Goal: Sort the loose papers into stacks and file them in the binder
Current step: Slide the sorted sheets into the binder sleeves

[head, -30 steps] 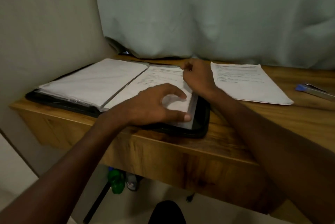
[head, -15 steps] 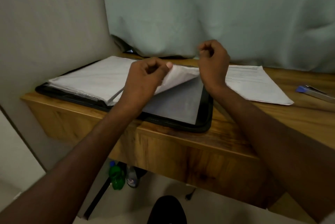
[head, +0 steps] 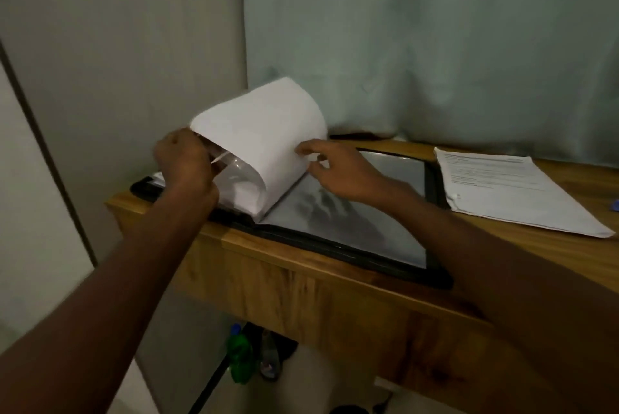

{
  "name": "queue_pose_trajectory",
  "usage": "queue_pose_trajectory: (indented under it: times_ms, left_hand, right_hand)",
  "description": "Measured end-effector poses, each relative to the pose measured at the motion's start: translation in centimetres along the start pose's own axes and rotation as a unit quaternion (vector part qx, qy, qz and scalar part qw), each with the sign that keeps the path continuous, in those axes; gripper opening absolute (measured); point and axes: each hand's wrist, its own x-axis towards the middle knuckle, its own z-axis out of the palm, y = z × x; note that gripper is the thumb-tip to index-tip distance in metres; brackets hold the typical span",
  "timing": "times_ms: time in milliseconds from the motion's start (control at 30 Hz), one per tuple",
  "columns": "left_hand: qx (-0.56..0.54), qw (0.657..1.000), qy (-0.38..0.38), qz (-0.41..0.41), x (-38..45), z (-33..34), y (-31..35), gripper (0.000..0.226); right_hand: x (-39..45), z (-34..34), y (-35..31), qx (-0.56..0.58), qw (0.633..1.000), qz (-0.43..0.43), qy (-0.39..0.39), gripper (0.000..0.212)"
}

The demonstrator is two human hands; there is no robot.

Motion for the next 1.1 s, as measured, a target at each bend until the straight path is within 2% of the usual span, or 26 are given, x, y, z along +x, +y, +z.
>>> queue_pose_trajectory:
  times_ms: [100,167,267,367,433,500,567,600,667,733,800,867,967,1033,1100]
  left_hand:
    - [0.054,0.998,0.012,0.015,2.5,-2.3,0.8,0.028]
    - [0.131,0.991,-0.002,0.033,3.8,-3.3,0.9,0.03]
    - [0.291,0.953,0.006,0.086,5.6,-5.2,0.3,0.01]
    - [0.385,0.914,-0.011,0.132,5.7,-6.8,-0.3,0.018]
    - [0.462,0.87,-0.001,0.174,5.8,-7.4,-0.9,0.034]
    - [0.557,0.79,0.013,0.254,5.7,-7.4,-1.2,0.043]
    - [0.61,0.714,-0.012,0.344,5.5,-6.8,-1.4,0.048]
    - [0.607,0.697,-0.055,0.378,5.4,-6.3,-1.5,0.05]
    - [0.57,0.698,-0.195,0.387,5.2,-5.3,-1.9,0.049]
    - [0.583,0.688,-0.304,0.308,5.0,-5.0,-2.7,0.046]
    - [0.67,0.621,-0.332,0.236,5.1,-5.0,-3.2,0.056]
    - [0.704,0.587,-0.338,0.213,5.3,-4.9,-3.0,0.065]
    - [0.734,0.548,-0.343,0.205,5.7,-3.3,-2.4,0.069]
    - [0.738,0.53,-0.349,0.23,5.4,-1.4,-2.5,0.061]
    - [0.723,0.519,-0.361,0.277,4.2,0.7,-3.3,0.048]
  right_hand:
    - [1.9,2.2,-1.7,-0.054,0.996,-0.016,-0.065,0.041]
    - [2.6,3.4,-2.2,-0.068,0.993,-0.013,-0.098,0.046]
    - [2.6,5.7,-2.0,-0.113,0.987,-0.021,-0.112,0.051]
    - [2.2,6.4,-1.9,-0.126,0.987,-0.011,-0.101,0.05]
    - [2.1,6.3,-2.1,-0.129,0.986,-0.009,-0.103,0.05]
    - [2.1,6.3,-2.3,-0.14,0.984,-0.011,-0.108,0.05]
    - [2.0,6.2,-2.2,-0.136,0.984,-0.004,-0.118,0.049]
    - [2.0,6.1,-2.3,-0.122,0.986,-0.003,-0.11,0.047]
    - [1.9,6.0,-2.5,-0.098,0.994,-0.028,-0.024,0.038]
    - [2.0,5.6,-2.4,-0.092,0.988,-0.055,0.109,0.029]
    - [2.0,4.6,-2.2,-0.082,0.982,-0.028,0.168,0.026]
    - [1.8,3.5,-1.7,-0.107,0.985,0.018,0.136,0.024]
    - [0.7,1.8,-0.5,-0.245,0.968,0.044,0.01,0.024]
    - [-0.3,0.9,0.3,-0.264,0.961,0.057,-0.06,0.027]
    - [-0.7,-0.3,1.0,-0.234,0.966,0.066,-0.092,0.031]
